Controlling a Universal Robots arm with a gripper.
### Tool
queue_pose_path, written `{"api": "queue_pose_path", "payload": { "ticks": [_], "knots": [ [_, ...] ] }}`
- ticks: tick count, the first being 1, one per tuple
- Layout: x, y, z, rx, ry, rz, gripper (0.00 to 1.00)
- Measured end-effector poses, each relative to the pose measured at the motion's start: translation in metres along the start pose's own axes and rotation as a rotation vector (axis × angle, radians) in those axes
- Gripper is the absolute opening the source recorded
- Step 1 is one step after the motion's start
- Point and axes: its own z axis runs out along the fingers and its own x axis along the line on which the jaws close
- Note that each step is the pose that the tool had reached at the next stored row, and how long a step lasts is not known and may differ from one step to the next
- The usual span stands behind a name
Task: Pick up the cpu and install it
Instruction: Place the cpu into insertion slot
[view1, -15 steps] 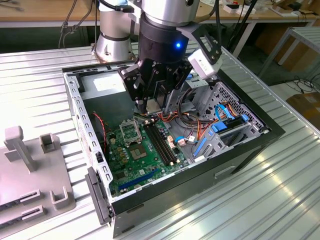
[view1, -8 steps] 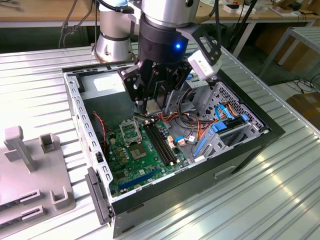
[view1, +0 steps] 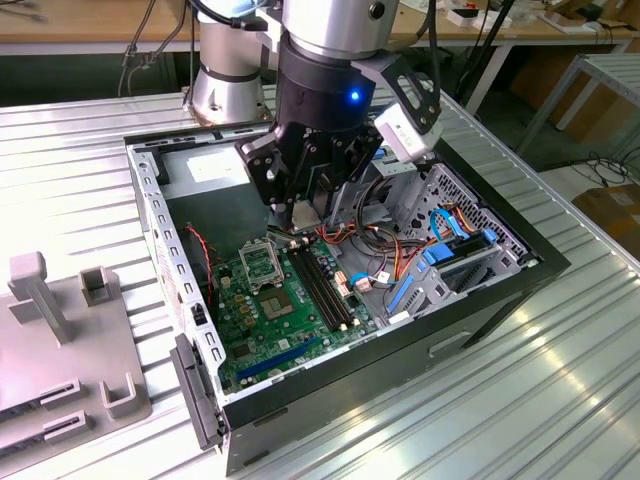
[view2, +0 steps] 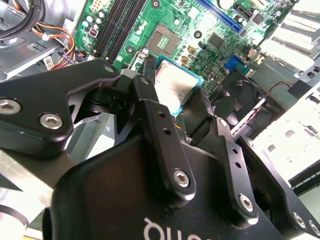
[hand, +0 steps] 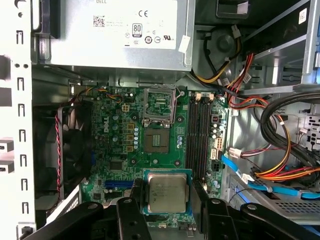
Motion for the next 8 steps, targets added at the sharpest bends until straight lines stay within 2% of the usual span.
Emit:
{"api": "queue_pose_path", "payload": {
  "ticks": [8],
  "knots": [
    [0.0001, 0.0002, 0.0031, -0.0001, 0.0, 0.0, 0.47]
  ]
}}
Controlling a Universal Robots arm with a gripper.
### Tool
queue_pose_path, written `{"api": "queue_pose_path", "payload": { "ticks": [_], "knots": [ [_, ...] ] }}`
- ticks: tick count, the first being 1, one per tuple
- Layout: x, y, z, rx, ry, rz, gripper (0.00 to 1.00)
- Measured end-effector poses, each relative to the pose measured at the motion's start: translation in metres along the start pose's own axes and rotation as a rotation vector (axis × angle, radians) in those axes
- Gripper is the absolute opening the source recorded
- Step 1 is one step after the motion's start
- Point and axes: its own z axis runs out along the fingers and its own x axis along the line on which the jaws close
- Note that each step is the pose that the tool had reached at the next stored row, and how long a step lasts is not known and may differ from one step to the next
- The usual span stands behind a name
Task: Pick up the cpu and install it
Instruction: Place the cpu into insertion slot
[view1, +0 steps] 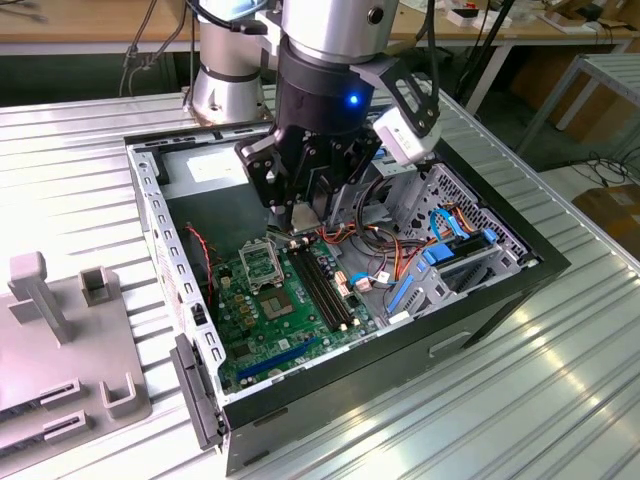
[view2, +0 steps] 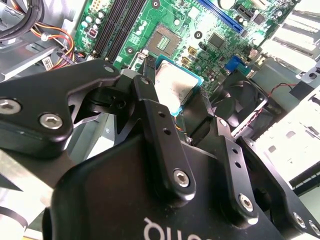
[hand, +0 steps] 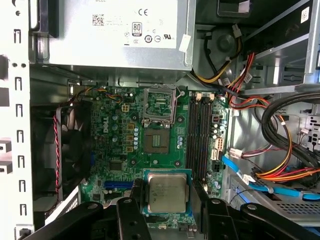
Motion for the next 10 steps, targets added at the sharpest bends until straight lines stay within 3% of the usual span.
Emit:
{"api": "queue_pose_path", "payload": {
  "ticks": [4, 7, 8, 9, 10],
  "knots": [
    [0.0003, 0.0002, 0.0034, 0.0001, 0.0, 0.0, 0.47],
    [0.003, 0.0022, 0.0126, 0.0001, 0.0001, 0.0, 0.47],
    [0.0049, 0.0031, 0.0182, 0.0002, 0.0003, 0.0, 0.47],
    [0.0052, 0.0044, 0.0308, 0.0, 0.0003, 0.001, 0.47],
    [0.0051, 0.0054, 0.0389, 0.0, 0.0049, 0.007, 0.47]
  ]
}}
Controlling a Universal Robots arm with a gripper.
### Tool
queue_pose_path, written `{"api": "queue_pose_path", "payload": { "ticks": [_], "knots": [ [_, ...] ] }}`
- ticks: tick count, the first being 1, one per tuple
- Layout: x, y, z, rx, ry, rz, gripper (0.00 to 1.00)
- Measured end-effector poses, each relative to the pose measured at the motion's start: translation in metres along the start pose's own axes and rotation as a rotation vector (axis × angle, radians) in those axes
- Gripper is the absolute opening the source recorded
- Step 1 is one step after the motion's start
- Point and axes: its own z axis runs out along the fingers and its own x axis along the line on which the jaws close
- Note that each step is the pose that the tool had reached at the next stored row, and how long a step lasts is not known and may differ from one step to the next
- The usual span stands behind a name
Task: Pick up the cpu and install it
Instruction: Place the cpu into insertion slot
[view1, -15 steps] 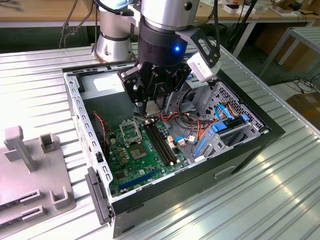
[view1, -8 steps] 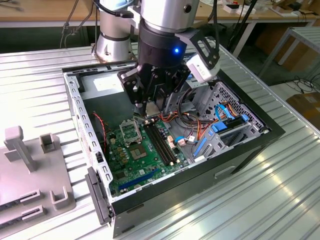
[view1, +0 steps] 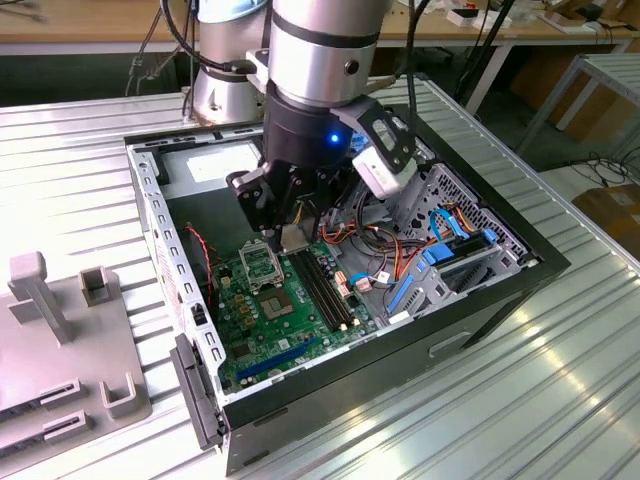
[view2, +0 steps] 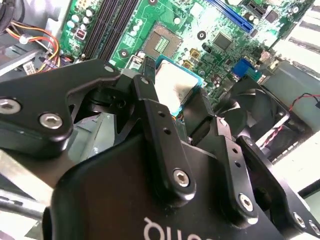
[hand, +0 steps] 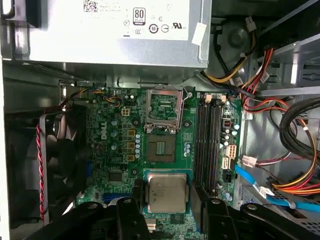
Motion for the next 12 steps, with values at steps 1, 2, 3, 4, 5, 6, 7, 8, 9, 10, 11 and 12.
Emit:
{"api": "queue_pose_path", "payload": {
  "ticks": [1, 2, 3, 4, 5, 6, 7, 8, 9, 10, 11, 12],
  "knots": [
    [-0.0005, 0.0011, 0.0161, 0.0, 0.0062, 0.02, 0.47],
    [-0.0008, 0.0023, 0.0345, -0.0003, 0.0063, 0.02, 0.47],
    [-0.0008, 0.003, 0.0431, 0.0, 0.0066, 0.018, 0.47],
    [-0.001, 0.0033, 0.045, -0.0001, 0.0064, 0.016, 0.47],
    [-0.0013, 0.0036, 0.047, 0.0, 0.0062, 0.013, 0.47],
    [-0.0019, 0.0042, 0.0504, -0.0002, 0.0057, 0.005, 0.47],
    [-0.002, 0.0045, 0.053, -0.0001, 0.0055, 0.003, 0.47],
    [-0.002, 0.0047, 0.0548, -0.0001, 0.0055, 0.002, 0.47],
    [-0.002, 0.0048, 0.0566, -0.0001, 0.0054, 0.001, 0.47],
    [-0.0019, 0.005, 0.0594, 0.0, 0.0054, 0.0, 0.47],
    [-0.0019, 0.0052, 0.0617, 0.0, 0.0054, 0.0, 0.47],
    [-0.0019, 0.0055, 0.0636, -0.0001, 0.0053, 0.0, 0.47]
  ]
}}
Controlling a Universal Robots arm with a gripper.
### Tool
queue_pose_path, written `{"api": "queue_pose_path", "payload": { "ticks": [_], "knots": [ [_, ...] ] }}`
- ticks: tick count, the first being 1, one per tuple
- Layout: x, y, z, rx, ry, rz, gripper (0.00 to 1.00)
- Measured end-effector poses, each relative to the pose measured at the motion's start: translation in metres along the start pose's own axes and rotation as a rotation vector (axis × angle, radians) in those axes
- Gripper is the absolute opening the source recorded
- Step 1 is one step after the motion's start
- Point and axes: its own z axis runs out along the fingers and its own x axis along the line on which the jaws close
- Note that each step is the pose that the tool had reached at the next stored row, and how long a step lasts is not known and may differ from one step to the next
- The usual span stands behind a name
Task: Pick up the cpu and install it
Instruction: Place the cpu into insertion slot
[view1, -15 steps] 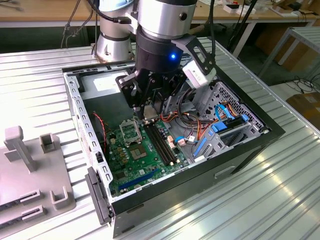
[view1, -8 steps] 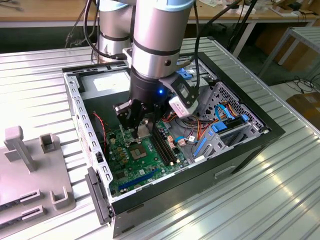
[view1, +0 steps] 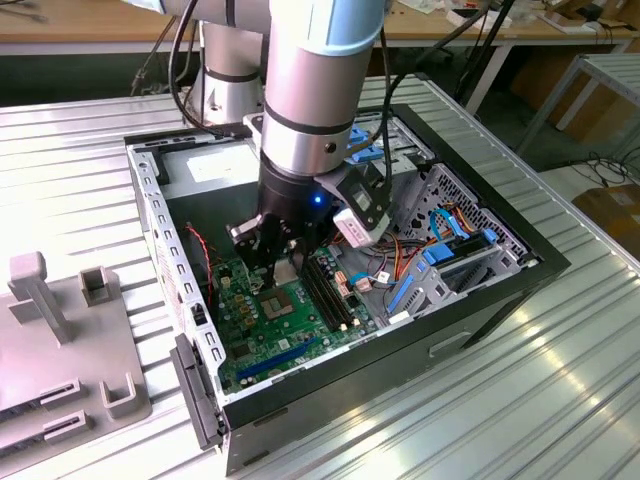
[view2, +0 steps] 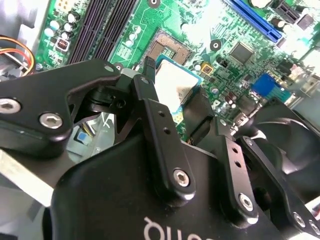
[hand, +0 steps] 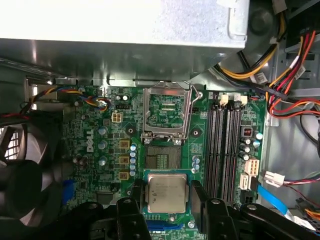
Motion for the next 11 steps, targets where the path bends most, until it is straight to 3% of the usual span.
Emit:
{"api": "queue_pose_path", "payload": {
  "ticks": [5, 11],
  "knots": [
    [0.0002, 0.0005, 0.0125, 0.0, 0.001, 0.007, 0.47],
    [0.0001, 0.0005, 0.0231, 0.0003, 0.0043, 0.011, 0.47]
  ]
}}
